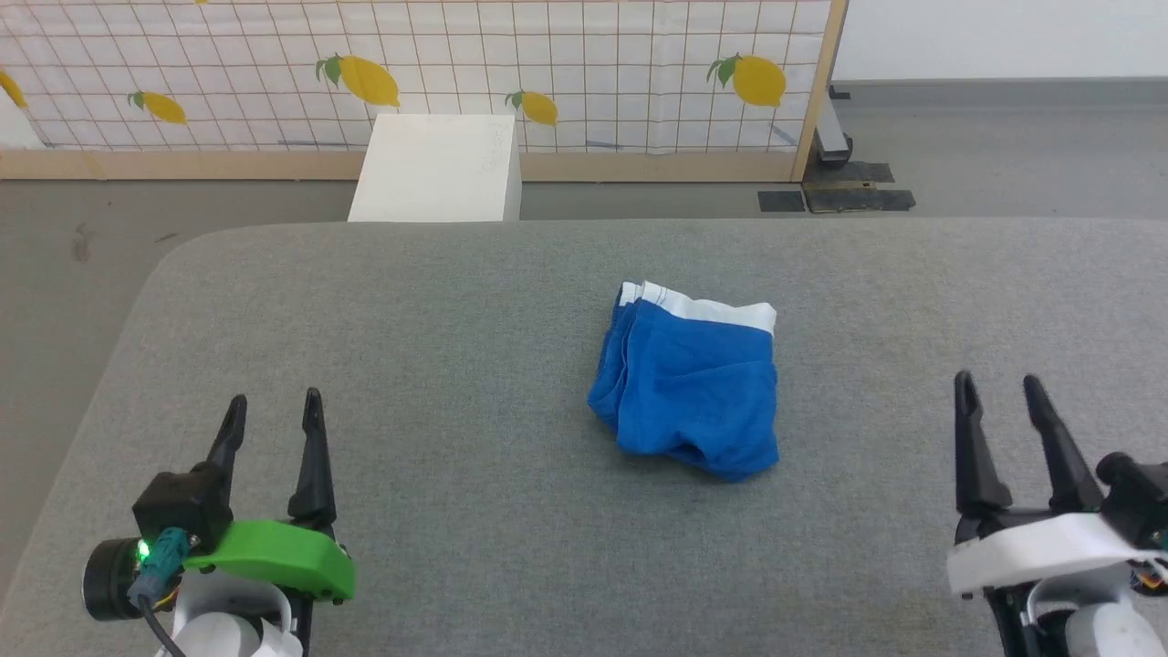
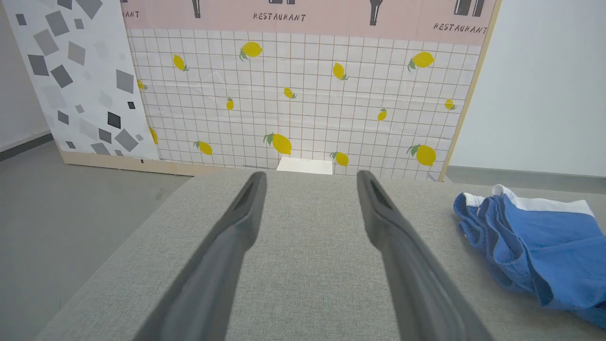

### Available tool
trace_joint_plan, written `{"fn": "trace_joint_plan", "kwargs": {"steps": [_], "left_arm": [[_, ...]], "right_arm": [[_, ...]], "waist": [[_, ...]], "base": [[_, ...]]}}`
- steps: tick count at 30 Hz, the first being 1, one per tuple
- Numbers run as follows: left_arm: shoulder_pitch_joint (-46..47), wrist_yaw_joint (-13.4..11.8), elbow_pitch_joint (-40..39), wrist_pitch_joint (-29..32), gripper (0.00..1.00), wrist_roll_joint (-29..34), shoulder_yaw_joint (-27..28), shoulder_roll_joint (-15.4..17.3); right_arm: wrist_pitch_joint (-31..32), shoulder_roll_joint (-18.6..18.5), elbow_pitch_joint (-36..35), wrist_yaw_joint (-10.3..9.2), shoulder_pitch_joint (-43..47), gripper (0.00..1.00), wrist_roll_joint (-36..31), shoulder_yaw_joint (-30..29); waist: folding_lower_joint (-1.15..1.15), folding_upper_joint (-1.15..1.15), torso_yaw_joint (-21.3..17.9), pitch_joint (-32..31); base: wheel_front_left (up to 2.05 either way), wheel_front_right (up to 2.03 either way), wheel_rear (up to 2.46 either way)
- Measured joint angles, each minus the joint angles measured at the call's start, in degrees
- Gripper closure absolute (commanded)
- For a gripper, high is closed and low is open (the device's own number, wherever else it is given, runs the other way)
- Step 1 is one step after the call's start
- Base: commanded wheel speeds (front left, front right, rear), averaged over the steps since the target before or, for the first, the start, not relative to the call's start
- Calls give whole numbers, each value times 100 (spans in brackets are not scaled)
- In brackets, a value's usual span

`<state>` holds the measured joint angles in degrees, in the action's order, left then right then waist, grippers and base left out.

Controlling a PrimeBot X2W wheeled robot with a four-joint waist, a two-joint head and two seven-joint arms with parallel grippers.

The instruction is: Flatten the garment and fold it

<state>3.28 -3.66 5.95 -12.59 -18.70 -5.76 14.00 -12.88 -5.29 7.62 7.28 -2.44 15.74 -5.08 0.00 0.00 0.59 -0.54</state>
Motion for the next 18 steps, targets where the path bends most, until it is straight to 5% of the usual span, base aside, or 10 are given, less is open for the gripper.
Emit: {"fn": "trace_joint_plan", "kwargs": {"steps": [18], "left_arm": [[-159, 11, 313, 65, 0, -103, -116, -8]], "right_arm": [[381, 125, 69, 0, 261, 0, -269, 67]], "waist": [[0, 0, 23, 17]], "base": [[0, 0, 0]]}}
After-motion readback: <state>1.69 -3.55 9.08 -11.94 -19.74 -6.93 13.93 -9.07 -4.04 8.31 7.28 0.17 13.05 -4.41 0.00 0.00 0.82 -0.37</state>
